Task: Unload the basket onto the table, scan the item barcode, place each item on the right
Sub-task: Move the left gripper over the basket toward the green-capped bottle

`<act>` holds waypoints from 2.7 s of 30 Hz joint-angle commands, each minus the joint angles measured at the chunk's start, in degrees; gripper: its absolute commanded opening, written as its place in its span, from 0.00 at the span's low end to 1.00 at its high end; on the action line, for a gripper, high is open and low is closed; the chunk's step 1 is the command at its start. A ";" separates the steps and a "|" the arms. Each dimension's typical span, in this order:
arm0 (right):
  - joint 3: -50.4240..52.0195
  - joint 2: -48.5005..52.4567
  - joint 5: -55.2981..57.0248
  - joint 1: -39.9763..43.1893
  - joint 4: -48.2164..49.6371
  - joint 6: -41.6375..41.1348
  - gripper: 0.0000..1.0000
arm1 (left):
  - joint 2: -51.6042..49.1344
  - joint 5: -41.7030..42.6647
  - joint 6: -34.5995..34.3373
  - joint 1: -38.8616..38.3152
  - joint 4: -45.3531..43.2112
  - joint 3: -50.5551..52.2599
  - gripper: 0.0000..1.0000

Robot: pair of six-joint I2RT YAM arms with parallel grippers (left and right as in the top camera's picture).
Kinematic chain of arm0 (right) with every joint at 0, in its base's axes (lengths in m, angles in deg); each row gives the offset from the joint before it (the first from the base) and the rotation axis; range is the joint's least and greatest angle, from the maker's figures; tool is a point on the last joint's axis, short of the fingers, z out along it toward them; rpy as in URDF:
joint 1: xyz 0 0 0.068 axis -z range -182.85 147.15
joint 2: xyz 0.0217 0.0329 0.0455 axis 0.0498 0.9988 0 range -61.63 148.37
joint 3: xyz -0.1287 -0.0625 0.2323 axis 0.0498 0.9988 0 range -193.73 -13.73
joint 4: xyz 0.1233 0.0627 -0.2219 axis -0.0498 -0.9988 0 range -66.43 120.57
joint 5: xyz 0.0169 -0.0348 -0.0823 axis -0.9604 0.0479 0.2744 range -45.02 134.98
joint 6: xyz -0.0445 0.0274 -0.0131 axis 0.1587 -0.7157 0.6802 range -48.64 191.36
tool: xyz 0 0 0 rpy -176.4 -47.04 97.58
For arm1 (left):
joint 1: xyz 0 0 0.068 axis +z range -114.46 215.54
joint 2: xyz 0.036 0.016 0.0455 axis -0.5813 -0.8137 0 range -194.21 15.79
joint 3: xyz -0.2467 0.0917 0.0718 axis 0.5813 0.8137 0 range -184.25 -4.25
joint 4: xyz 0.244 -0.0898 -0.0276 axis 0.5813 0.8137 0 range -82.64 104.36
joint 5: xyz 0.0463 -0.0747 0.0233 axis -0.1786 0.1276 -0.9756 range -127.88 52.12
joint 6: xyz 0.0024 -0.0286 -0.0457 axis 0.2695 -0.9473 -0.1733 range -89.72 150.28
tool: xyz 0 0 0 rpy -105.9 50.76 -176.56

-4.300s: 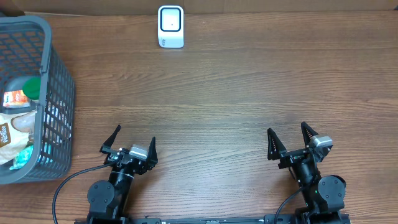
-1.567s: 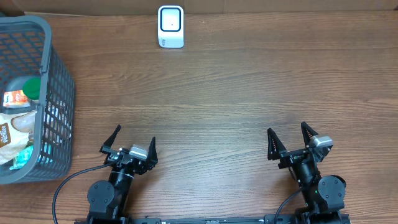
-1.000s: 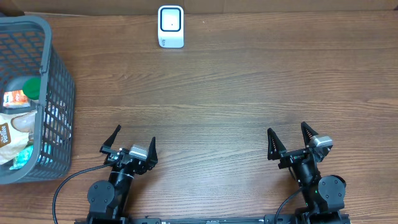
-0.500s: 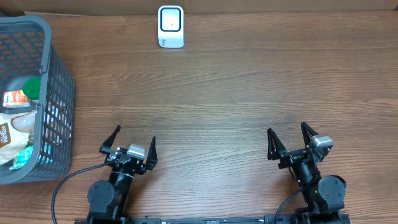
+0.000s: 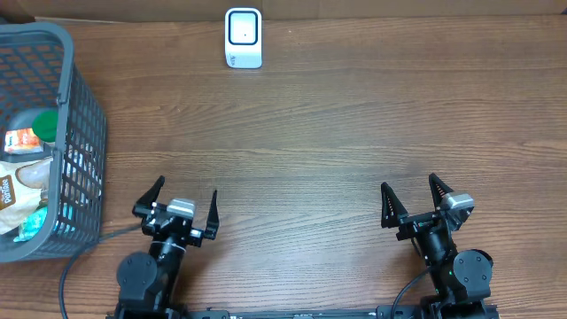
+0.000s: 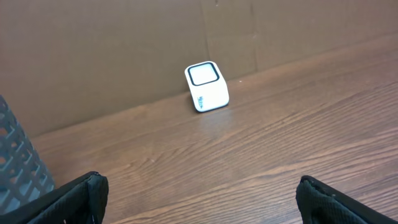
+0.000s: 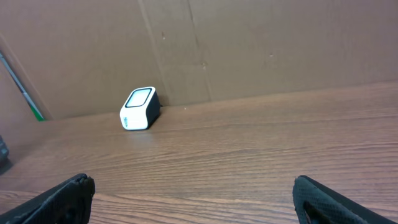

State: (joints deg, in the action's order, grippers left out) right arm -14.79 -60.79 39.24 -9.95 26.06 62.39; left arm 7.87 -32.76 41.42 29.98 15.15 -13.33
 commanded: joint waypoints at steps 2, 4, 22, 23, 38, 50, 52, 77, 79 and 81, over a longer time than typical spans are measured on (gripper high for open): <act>0.59 -0.66 0.07 0.42 0.28 0.07 1.00 | -8.22 -1.01 -3.80 0.35 0.17 -7.67 1.00; 0.59 -0.66 0.07 0.42 0.28 0.07 1.00 | -12.90 -0.55 -6.27 0.35 1.27 -11.39 1.00; 0.59 -0.66 0.07 0.42 0.28 0.07 1.00 | -57.37 15.41 -12.37 0.35 46.36 -71.47 0.99; 0.59 -0.66 0.07 0.42 0.28 0.07 1.00 | -58.58 17.66 -12.96 0.35 47.95 -73.68 1.00; 0.59 -0.66 0.07 0.42 0.28 0.07 1.00 | -63.63 18.12 -15.34 1.16 50.53 -78.27 1.00; 0.59 -0.66 0.07 0.42 0.28 0.07 1.00 | -85.02 5.79 -19.91 18.08 68.37 -115.93 1.00; 0.59 -0.66 0.09 0.42 0.28 0.07 1.00 | -87.69 1.25 -20.68 21.11 69.75 -120.17 1.00; 0.59 -0.66 0.07 0.42 0.28 0.07 1.00 | -101.24 -3.58 -19.71 41.57 57.90 -102.25 1.00; 0.59 -0.66 0.07 0.42 0.28 0.07 1.00 | -102.05 -3.19 -18.23 41.40 54.97 -99.91 1.00; 0.59 -0.66 0.07 0.42 0.28 0.07 1.00 | -102.95 -2.67 -16.72 41.38 52.61 -98.20 1.00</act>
State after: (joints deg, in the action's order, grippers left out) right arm -14.79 -60.79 39.24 -9.95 26.03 62.39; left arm -93.94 -37.31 20.67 71.64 69.44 -113.48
